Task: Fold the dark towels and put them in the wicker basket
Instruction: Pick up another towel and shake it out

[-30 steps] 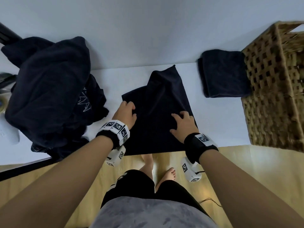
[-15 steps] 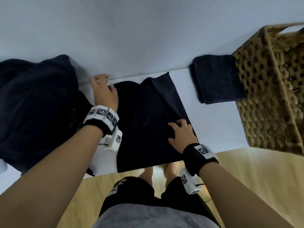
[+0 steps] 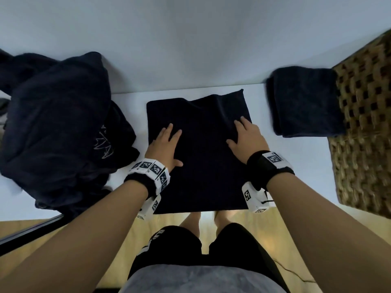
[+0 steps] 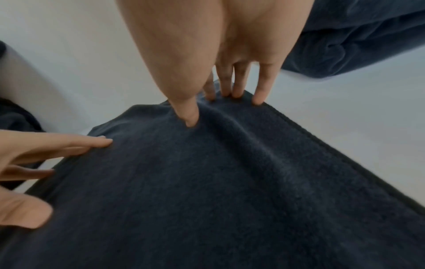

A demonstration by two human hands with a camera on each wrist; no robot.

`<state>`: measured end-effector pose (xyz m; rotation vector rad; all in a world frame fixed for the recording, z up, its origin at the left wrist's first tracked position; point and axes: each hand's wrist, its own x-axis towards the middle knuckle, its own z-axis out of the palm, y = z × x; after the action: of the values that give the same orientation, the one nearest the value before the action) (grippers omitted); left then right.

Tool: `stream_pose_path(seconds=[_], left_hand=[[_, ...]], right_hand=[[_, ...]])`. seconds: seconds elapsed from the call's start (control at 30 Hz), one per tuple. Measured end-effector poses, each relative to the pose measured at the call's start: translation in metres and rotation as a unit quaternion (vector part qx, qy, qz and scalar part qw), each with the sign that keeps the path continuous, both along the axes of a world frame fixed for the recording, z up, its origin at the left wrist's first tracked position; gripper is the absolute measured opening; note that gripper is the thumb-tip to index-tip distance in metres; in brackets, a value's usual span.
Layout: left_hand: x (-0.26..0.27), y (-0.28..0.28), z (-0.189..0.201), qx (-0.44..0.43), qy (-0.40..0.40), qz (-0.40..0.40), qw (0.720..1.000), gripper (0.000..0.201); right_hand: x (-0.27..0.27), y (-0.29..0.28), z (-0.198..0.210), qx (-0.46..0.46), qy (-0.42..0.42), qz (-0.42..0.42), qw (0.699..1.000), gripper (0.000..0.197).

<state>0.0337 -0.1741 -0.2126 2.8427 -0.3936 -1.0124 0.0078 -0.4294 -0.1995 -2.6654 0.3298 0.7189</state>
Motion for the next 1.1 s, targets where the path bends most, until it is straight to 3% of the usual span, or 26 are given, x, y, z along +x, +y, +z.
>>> stream_pose_path(seconds=[0.1,0.2,0.3,0.5,0.83,1.0,1.1], left_hand=[[0.001,-0.001,0.002,0.0,0.012,0.014,1.0,0.106],[0.001,-0.004,0.002,0.002,0.013,0.023,1.0,0.105],[-0.001,-0.005,0.003,0.016,0.01,0.026,1.0,0.106],[0.01,-0.001,0.001,0.05,0.029,0.018,0.998,0.114],[0.051,0.0,-0.008,0.035,0.031,0.013,0.999,0.118],[0.052,0.003,-0.008,0.027,0.004,0.007,1.0,0.112],[0.033,0.001,-0.001,0.027,-0.091,0.0,0.996,0.087]], right_hand=[[0.002,-0.01,-0.007,-0.073,0.023,-0.006,0.997,0.07],[-0.004,-0.016,-0.005,-0.067,-0.014,-0.016,0.998,0.072],[-0.026,-0.008,0.001,-0.05,-0.062,0.038,0.996,0.07],[-0.072,0.012,-0.008,-0.029,0.039,0.073,0.996,0.095],[-0.038,0.011,-0.014,-0.024,0.033,0.043,0.998,0.1],[-0.049,0.013,-0.003,0.002,0.0,0.019,1.0,0.086],[-0.08,0.015,0.008,0.036,-0.09,-0.06,0.993,0.053]])
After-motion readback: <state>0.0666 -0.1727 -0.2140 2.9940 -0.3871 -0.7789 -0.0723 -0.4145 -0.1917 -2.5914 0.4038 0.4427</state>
